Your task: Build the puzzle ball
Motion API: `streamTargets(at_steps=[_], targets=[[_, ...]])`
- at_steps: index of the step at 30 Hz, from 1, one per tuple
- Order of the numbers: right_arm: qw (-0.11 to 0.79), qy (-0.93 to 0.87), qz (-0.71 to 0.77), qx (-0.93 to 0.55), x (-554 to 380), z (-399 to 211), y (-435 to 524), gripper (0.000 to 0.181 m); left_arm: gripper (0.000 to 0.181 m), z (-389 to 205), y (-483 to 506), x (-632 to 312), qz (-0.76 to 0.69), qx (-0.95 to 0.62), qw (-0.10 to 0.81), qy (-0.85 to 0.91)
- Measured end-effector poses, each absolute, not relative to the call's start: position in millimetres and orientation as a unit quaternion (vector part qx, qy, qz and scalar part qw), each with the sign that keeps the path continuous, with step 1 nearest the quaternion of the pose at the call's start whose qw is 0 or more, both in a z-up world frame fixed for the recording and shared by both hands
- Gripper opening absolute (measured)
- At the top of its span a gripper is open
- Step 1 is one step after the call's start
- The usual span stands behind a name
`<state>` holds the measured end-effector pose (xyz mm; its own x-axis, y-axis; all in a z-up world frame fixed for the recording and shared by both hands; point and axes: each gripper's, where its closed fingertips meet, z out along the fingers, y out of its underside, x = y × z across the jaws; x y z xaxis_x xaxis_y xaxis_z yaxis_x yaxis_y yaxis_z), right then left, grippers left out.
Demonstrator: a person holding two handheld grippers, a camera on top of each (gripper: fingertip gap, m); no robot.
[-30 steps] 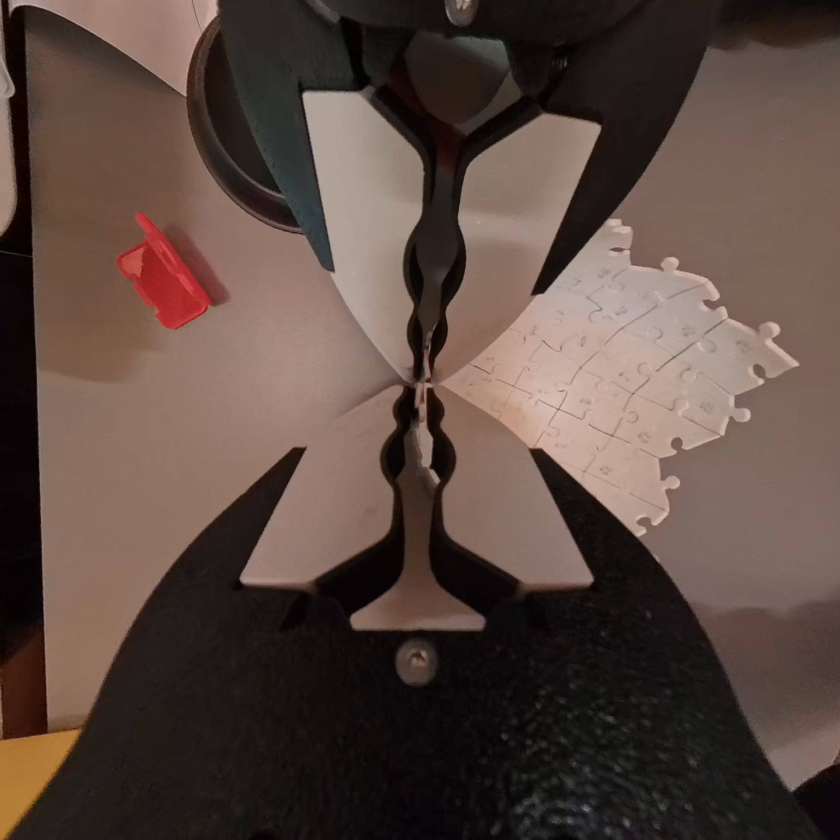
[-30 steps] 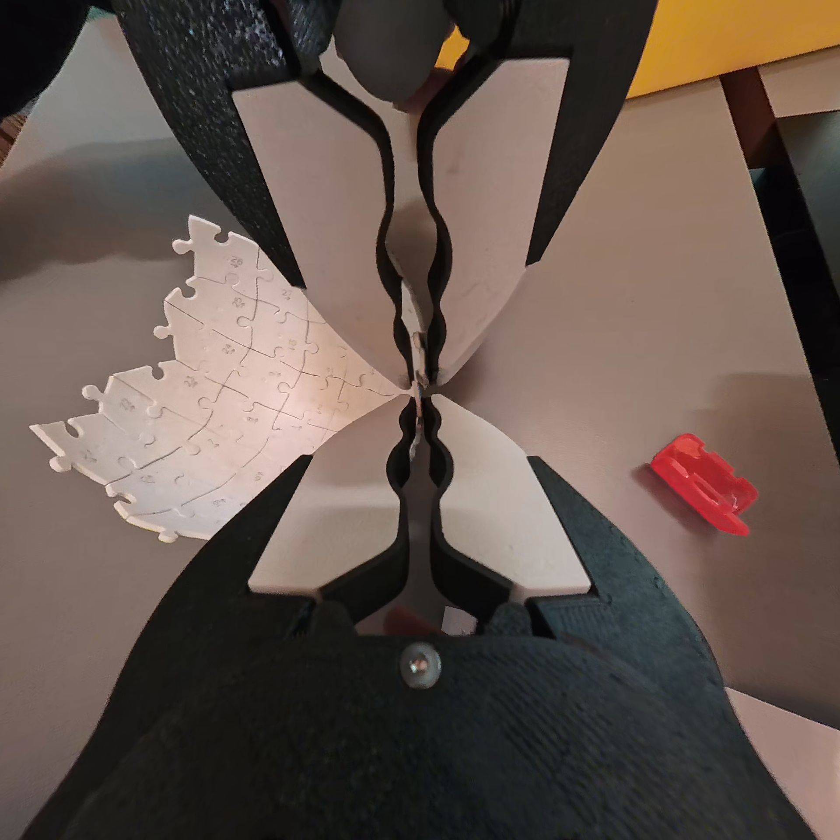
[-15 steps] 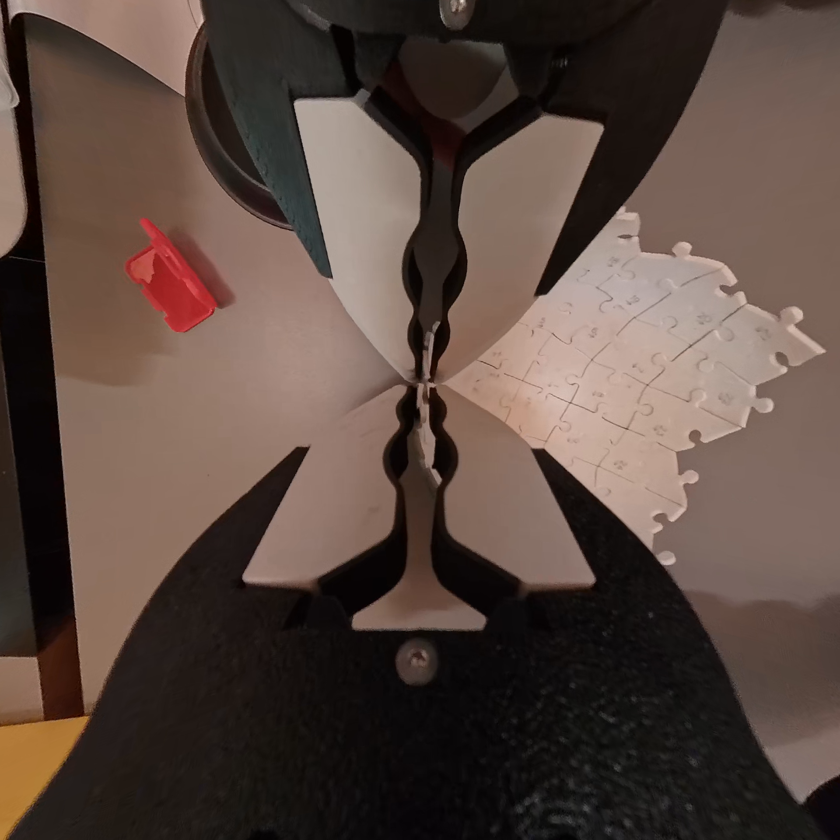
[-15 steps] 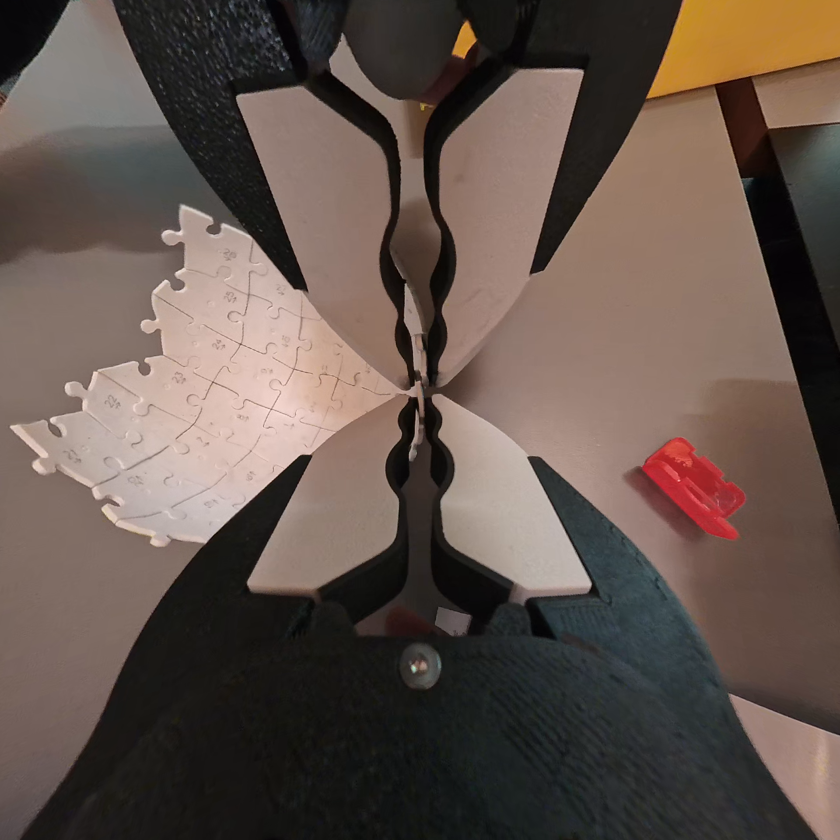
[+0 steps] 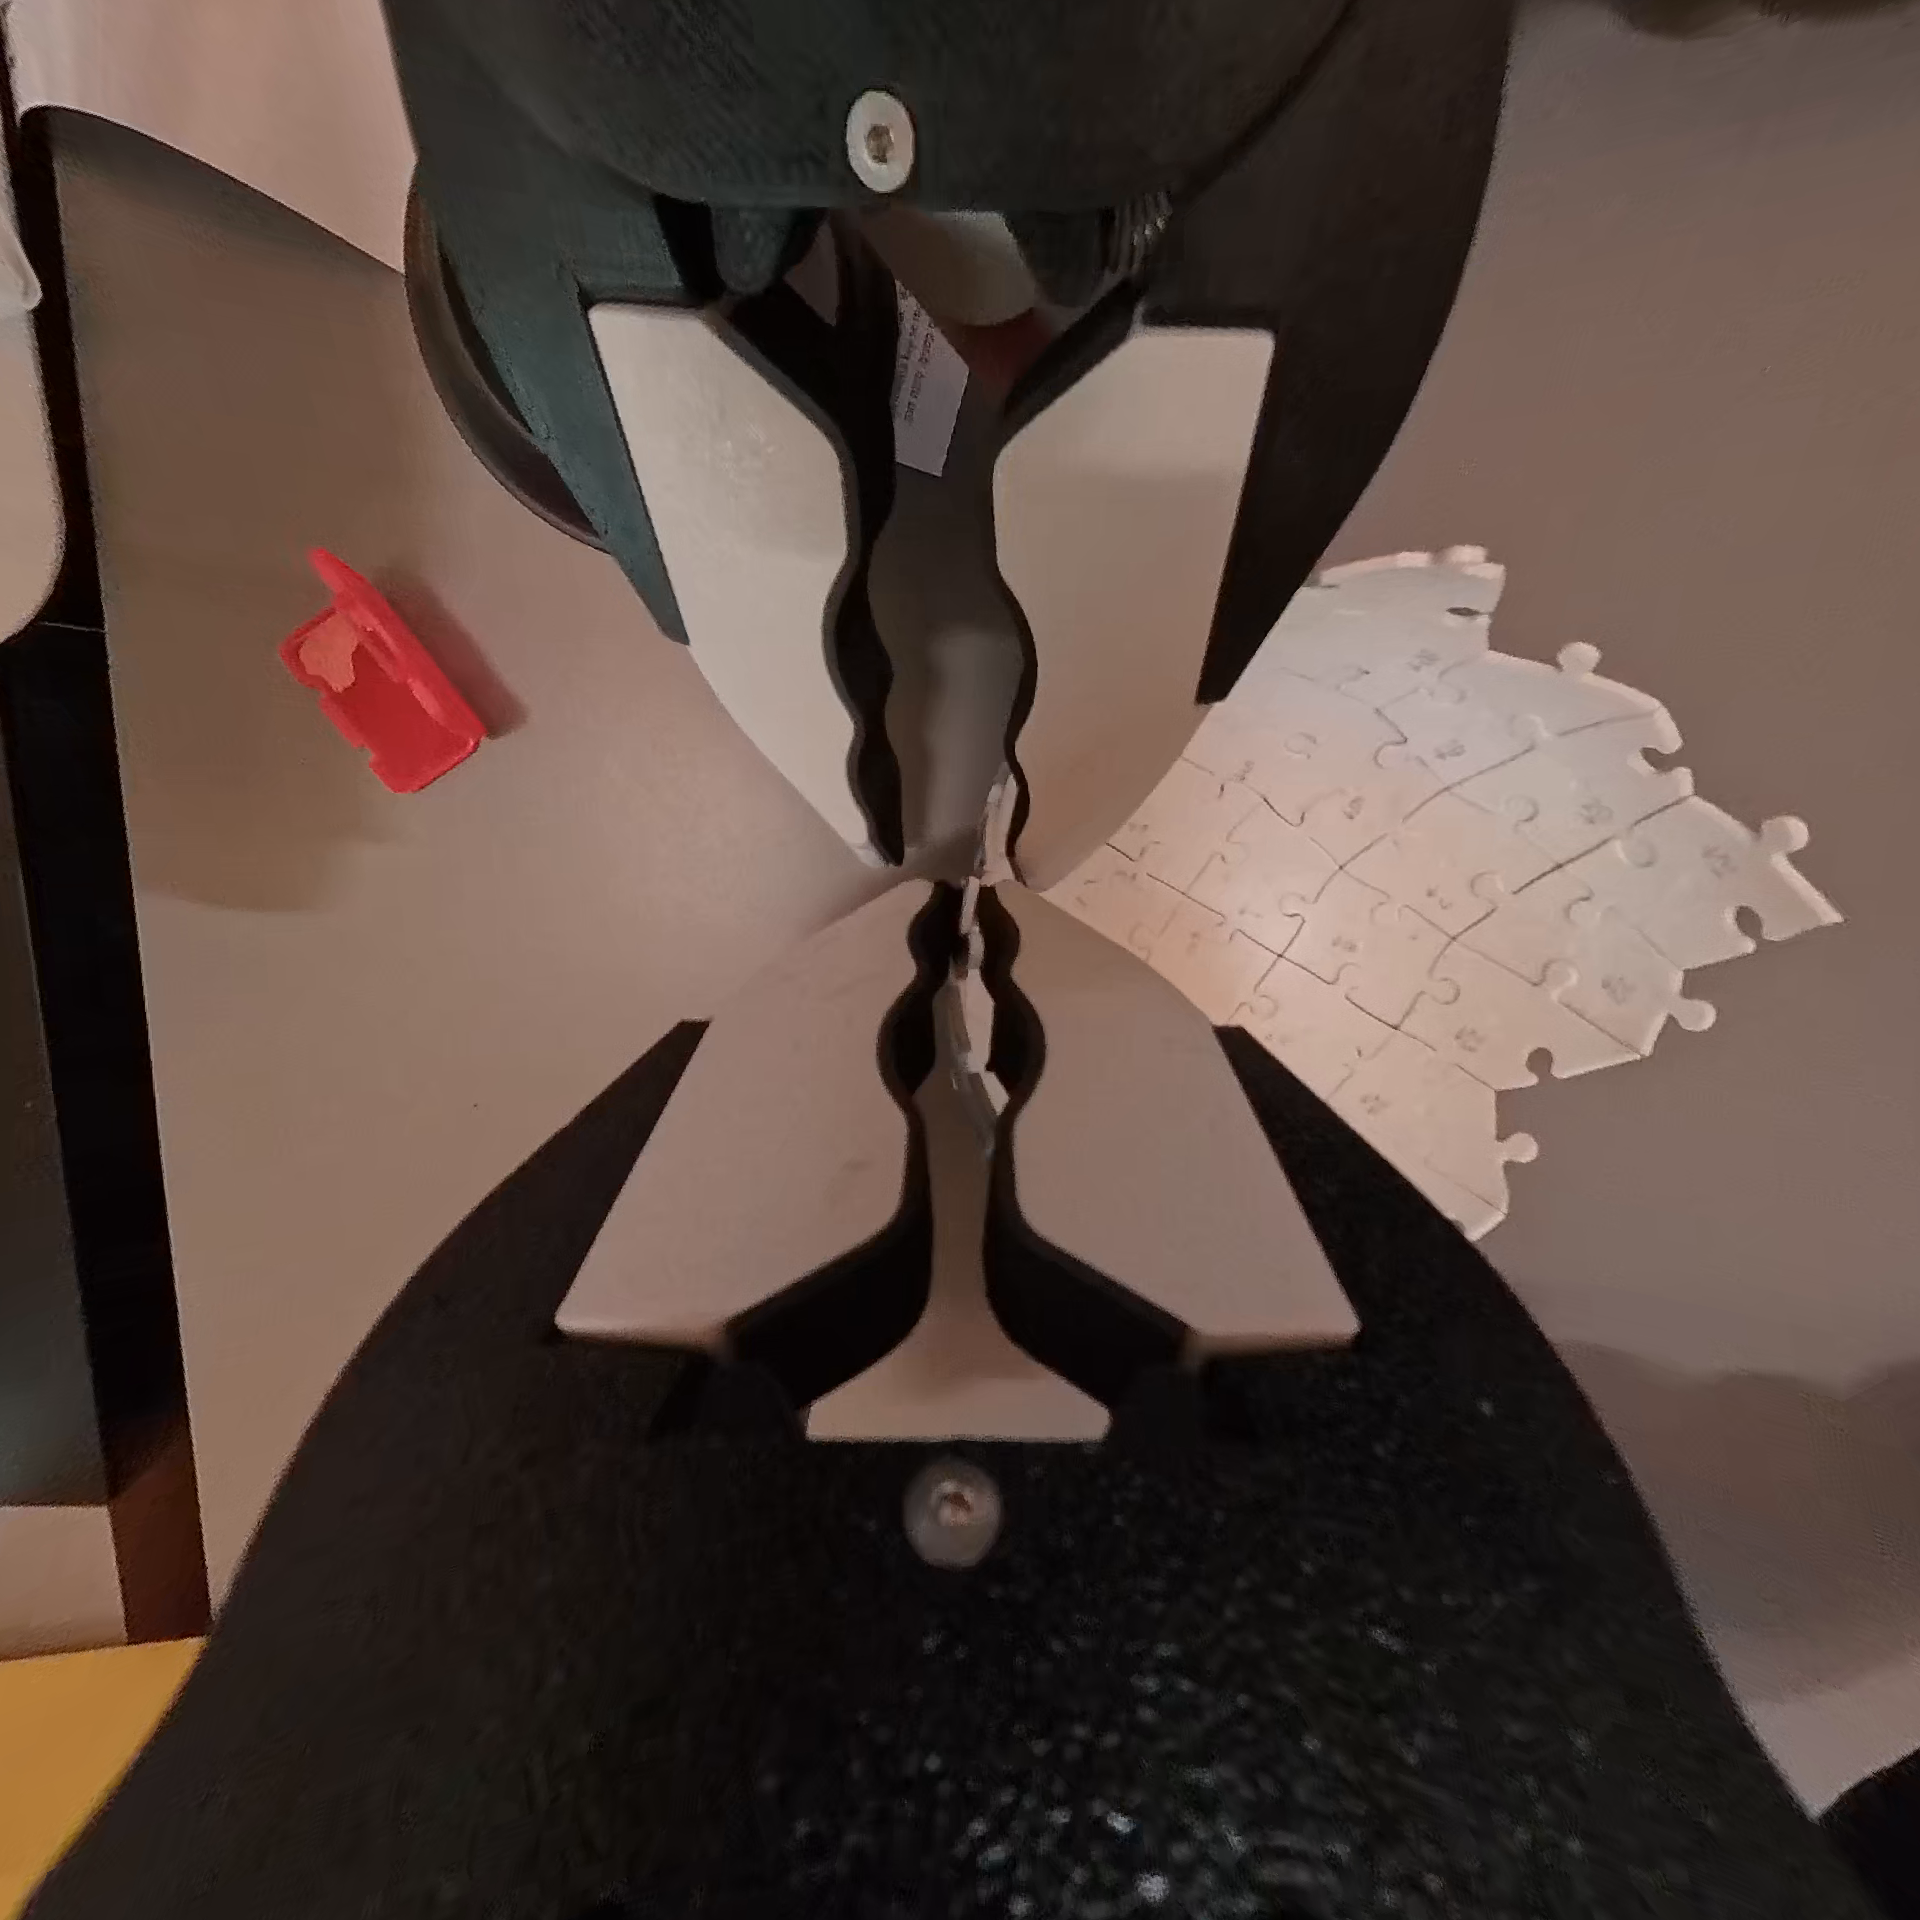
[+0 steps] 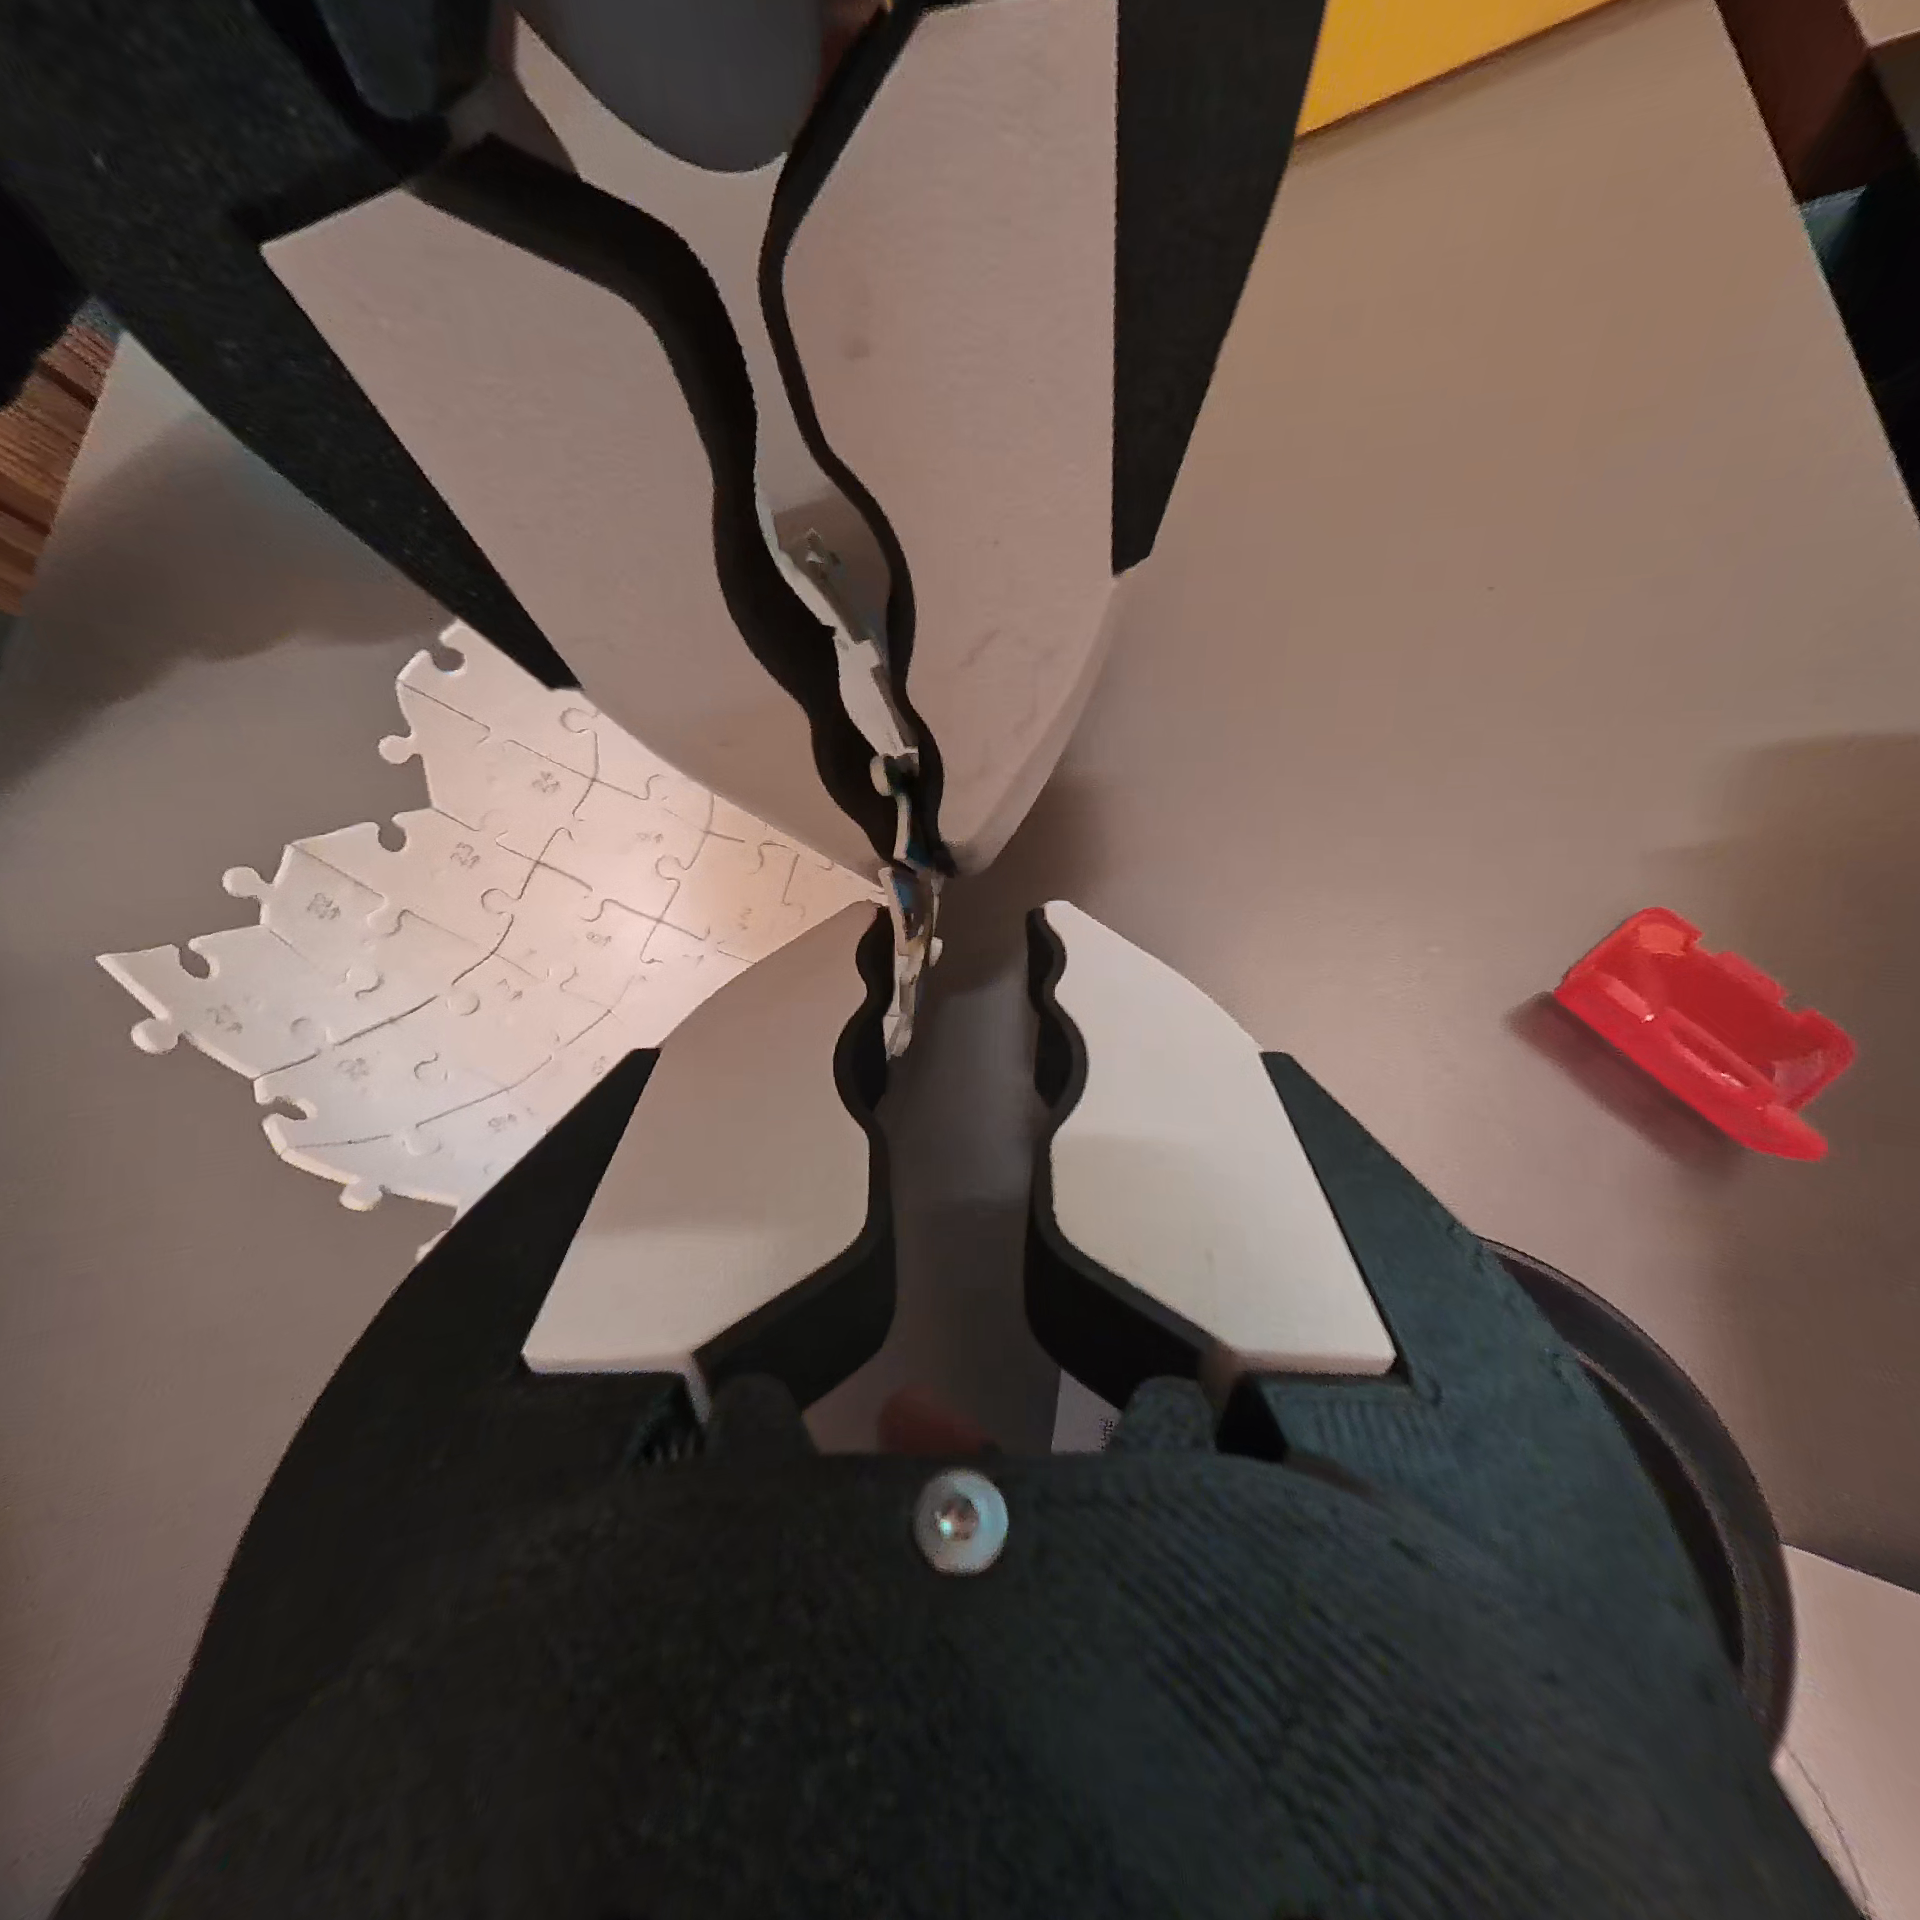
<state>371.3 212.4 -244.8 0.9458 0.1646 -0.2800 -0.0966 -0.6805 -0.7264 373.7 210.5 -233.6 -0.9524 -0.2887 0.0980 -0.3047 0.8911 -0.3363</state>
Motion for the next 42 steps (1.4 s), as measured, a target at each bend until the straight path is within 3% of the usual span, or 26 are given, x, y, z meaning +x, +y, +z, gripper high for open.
streamTargets(at_steps=[23,37,42], targets=[[0.374,0.036,0.282,-0.882,361.7,-252.2,212.6,0.005,0.005,-237.8,210.9,375.2,0.177,0.176,0.019,-0.968],[0.361,0.006,0.223,-0.905,361.4,-251.1,213.3,0.004,0.005,-235.0,211.3,372.4,0.203,0.197,0.04,-0.958],[0.366,-0.011,0.196,-0.909,361.2,-248.1,215.1,0.004,0.014,-228.8,212.9,373.1,0.232,0.222,0.038,-0.946]])
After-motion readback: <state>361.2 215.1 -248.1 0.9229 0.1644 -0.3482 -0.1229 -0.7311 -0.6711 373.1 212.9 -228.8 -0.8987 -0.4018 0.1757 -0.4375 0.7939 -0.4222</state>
